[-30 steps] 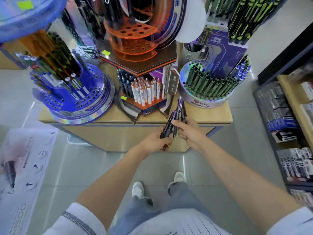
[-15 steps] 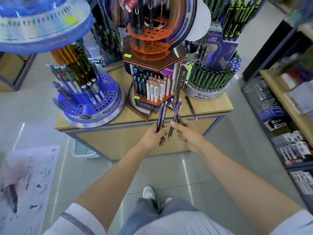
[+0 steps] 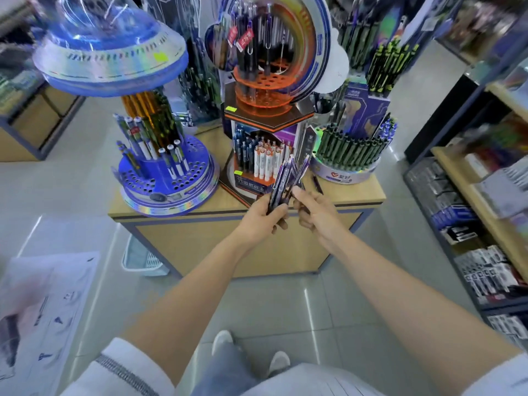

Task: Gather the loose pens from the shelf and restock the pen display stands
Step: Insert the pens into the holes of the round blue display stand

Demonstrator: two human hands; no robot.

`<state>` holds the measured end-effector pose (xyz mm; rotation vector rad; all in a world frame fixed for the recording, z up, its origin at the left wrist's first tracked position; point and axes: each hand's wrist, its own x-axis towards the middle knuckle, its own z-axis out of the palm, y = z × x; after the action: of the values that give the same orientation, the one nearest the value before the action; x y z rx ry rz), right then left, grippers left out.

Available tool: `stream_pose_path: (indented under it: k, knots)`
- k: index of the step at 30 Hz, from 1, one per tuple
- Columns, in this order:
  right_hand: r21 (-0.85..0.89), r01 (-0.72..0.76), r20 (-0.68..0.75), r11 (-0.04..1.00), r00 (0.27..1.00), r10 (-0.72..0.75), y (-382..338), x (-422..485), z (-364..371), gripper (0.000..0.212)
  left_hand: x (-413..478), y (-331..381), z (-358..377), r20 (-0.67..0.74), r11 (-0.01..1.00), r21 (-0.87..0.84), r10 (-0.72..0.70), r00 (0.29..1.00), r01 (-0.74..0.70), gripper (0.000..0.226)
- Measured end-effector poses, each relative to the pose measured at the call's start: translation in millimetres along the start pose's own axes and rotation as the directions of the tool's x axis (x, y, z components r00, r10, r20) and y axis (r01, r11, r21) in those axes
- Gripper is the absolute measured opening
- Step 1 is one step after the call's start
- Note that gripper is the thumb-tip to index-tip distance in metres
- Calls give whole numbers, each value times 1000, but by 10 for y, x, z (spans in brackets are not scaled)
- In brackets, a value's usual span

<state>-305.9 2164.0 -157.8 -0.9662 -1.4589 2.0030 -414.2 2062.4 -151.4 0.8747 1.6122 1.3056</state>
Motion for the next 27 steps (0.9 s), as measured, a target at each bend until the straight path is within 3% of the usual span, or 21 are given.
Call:
stream_pose_path:
  k: [4, 8, 10, 12, 16, 20, 24, 27]
  knots:
    - [69, 87, -98, 994, 992, -80, -261, 46, 171, 27, 59, 253, -324, 1, 995, 38, 95, 996, -95, 5]
    - [2, 187, -193, 982, 964, -183, -466, 92, 485, 22, 105, 497, -650, 34, 974, 92, 206, 978, -208, 5]
    - [-53, 205, -235, 977, 949, -212, -518, 130, 673, 31, 129, 599, -822, 57, 960, 128, 245, 968, -251, 11]
    - [-84, 231, -278, 969, 929, -246, -540, 150, 861, 38, 155, 673, -1012, 102, 951, 163, 248, 963, -263, 21]
    - [-58, 304, -341, 951, 889, -305, -629, 169, 1171, 17, 260, 817, -1346, 199, 930, 200, 270, 942, -309, 6]
    - [-96, 330, -406, 939, 848, -340, -749, 188, 1358, 25, 323, 959, -1523, 268, 928, 178, 276, 923, -329, 16]
    - [-131, 405, -423, 905, 803, -420, -1008, 196, 1433, 6, 443, 1097, -1604, 265, 910, 196, 309, 913, -365, 17]
    - [-185, 426, -419, 886, 781, -463, -1247, 267, 1423, 18, 568, 1264, -1640, 222, 903, 203, 335, 916, -379, 15]
